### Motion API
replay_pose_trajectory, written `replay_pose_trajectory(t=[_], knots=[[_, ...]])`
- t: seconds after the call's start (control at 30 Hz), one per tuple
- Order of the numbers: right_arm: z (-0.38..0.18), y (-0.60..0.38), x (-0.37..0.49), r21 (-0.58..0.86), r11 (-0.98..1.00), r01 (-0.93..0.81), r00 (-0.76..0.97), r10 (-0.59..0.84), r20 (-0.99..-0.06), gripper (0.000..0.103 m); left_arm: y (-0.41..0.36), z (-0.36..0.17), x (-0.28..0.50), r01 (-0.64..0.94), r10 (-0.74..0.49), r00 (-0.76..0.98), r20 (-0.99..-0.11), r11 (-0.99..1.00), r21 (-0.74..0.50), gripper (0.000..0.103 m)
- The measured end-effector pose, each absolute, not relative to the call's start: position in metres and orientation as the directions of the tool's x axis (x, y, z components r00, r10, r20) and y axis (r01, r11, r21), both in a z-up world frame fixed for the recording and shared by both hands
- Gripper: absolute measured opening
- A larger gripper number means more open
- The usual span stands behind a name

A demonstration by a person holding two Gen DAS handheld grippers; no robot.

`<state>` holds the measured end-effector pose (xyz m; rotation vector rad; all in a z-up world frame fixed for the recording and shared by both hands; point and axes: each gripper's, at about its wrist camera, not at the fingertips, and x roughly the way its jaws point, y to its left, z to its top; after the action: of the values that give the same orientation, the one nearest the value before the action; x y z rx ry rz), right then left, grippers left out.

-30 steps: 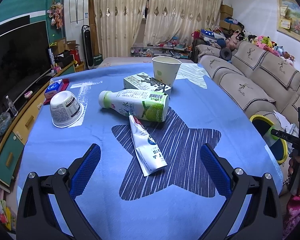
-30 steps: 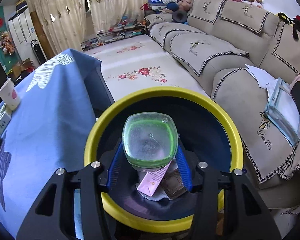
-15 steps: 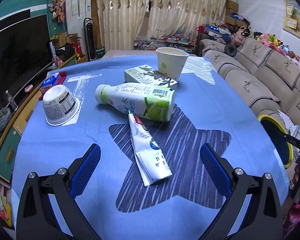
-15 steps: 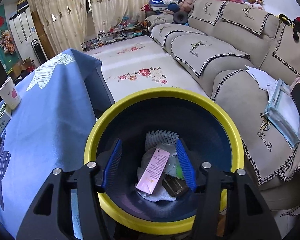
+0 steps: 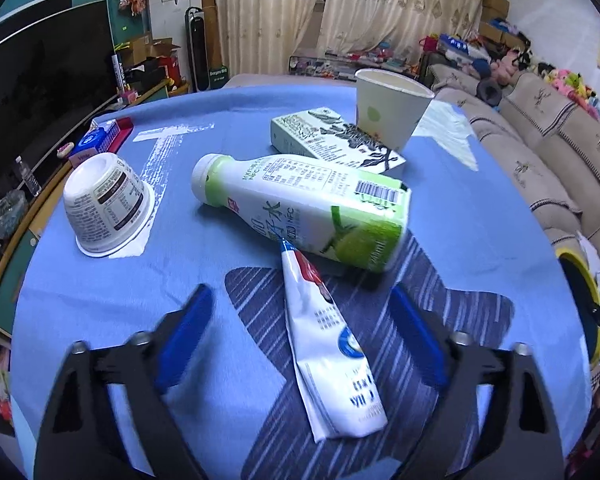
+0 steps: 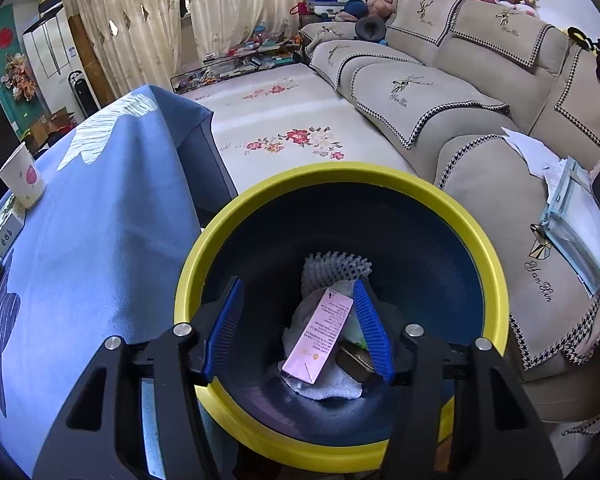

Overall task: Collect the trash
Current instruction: 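Grasp the white toothpaste tube with the left gripper, then carry the toothpaste tube into the yellow bin and open the left gripper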

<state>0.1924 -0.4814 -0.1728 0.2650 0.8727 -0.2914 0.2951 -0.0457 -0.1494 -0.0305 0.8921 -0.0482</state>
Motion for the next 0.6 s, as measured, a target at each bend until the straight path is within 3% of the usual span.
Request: replay_pose_trajectory(t=[0.1,0.23,0.43,0.6], knots=[[-0.175,-0.481,0.194,0.112,0.929,0.353,0.607,-0.136,-0.783,0.054,-0.046,-0.156,0.304,0.023,-0.051,0.598,-0.8,0.999,-0.047,0.065],[-0.175,-0.482,0.193,0.115,0.929,0.352,0.607,-0.133,-0.783,0.054,-0.049,-0.161,0.308,0.029,-0.048,0.582,-0.812,0.999,-0.038,0.059],[-0.175,-0.482,0.191,0.121,0.927,0.354,0.61,-0.131,-0.782,0.054,-0.055,-0.165,0.307,0.042,-0.035,0.573,-0.819,0.999,-0.013,0.034],[-0.173,-0.482,0.188,0.13,0.928,0.35,0.618,-0.125,-0.776,0.054,-0.058,-0.161,0.297,0.076,-0.052,0.579,-0.813,0.997,-0.009,0.028]])
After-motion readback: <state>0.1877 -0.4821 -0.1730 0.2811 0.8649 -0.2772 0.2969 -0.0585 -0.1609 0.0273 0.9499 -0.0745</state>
